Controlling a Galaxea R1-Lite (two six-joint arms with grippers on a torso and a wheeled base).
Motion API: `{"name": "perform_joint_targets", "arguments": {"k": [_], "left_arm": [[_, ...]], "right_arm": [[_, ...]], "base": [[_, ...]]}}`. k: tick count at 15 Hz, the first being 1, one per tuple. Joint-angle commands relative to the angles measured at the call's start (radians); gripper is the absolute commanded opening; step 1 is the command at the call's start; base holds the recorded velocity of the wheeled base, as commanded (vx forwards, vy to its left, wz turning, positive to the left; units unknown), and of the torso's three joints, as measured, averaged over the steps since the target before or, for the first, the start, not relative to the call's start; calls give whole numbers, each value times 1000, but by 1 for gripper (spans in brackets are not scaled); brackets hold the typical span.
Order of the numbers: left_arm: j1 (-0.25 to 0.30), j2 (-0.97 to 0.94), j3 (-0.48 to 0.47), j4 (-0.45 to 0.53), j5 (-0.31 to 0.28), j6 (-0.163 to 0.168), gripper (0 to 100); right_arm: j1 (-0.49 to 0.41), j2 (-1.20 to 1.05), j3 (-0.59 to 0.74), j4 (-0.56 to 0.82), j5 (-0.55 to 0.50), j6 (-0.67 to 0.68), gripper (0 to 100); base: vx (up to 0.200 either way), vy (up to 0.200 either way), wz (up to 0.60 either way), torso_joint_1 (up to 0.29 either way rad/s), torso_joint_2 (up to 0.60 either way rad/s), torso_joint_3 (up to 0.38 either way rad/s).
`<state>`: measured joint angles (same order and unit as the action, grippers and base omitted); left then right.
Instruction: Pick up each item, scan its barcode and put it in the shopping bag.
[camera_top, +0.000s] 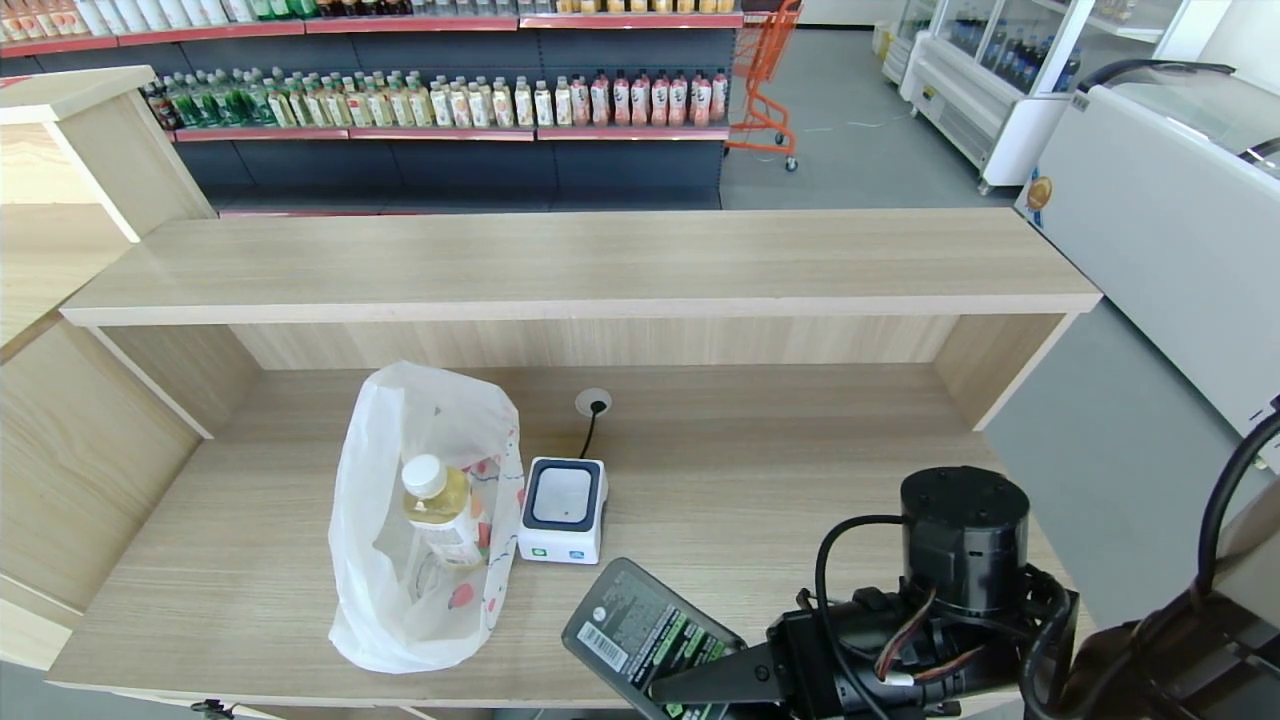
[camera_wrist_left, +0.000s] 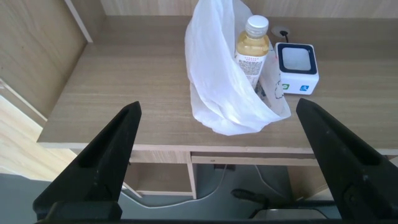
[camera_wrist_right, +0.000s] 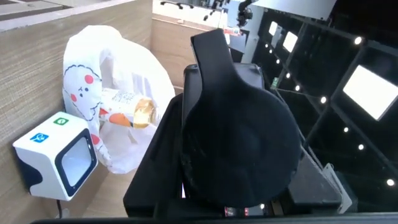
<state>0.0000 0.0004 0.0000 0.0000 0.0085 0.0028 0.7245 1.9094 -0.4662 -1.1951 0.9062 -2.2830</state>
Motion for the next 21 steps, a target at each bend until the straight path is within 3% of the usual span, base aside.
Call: {"name": "perform_joint_targets", "arguments": {"k": [1, 2, 3, 6, 8, 9, 12, 14, 16, 19, 21], "left_arm": [[0, 0, 0, 0, 1, 0, 100], [0, 0, 0, 0, 1, 0, 100], [0, 0, 0, 0, 1, 0, 100], [0, 0, 0, 0, 1, 0, 100], [0, 0, 0, 0, 1, 0, 100], [0, 0, 0, 0, 1, 0, 100], [0, 0, 0, 0, 1, 0, 100], [0, 0, 0, 0, 1, 0, 100], [0, 0, 0, 0, 1, 0, 100], [0, 0, 0, 0, 1, 0, 100], [0, 0, 0, 0, 1, 0, 100]], "right_arm": [[-37, -271, -5, 115, -115, 226, 0], [-146, -421, 0, 284, -267, 402, 0], [-208, -493, -8, 413, -332, 566, 0], [-384, -573, 49, 459, -343, 909, 0], [-447, -601, 41, 612, -314, 1073, 0], [-479, -599, 14, 681, -319, 1353, 0], [-448, -586, -40, 680, -348, 2002, 0], [-445, -550, -83, 675, -437, 2278, 0], [-447, -498, -160, 677, -455, 2581, 0], [-448, -421, -187, 674, -454, 2769, 0], [-418, -400, -189, 661, -454, 2823, 0]], "base": [[0, 0, 0, 0, 0, 0], [0, 0, 0, 0, 0, 0], [0, 0, 0, 0, 0, 0], [0, 0, 0, 0, 0, 0], [0, 0, 0, 0, 0, 0], [0, 0, 0, 0, 0, 0], [0, 0, 0, 0, 0, 0], [0, 0, 0, 0, 0, 0], [0, 0, 0, 0, 0, 0], [0, 0, 0, 0, 0, 0], [0, 0, 0, 0, 0, 0]]}}
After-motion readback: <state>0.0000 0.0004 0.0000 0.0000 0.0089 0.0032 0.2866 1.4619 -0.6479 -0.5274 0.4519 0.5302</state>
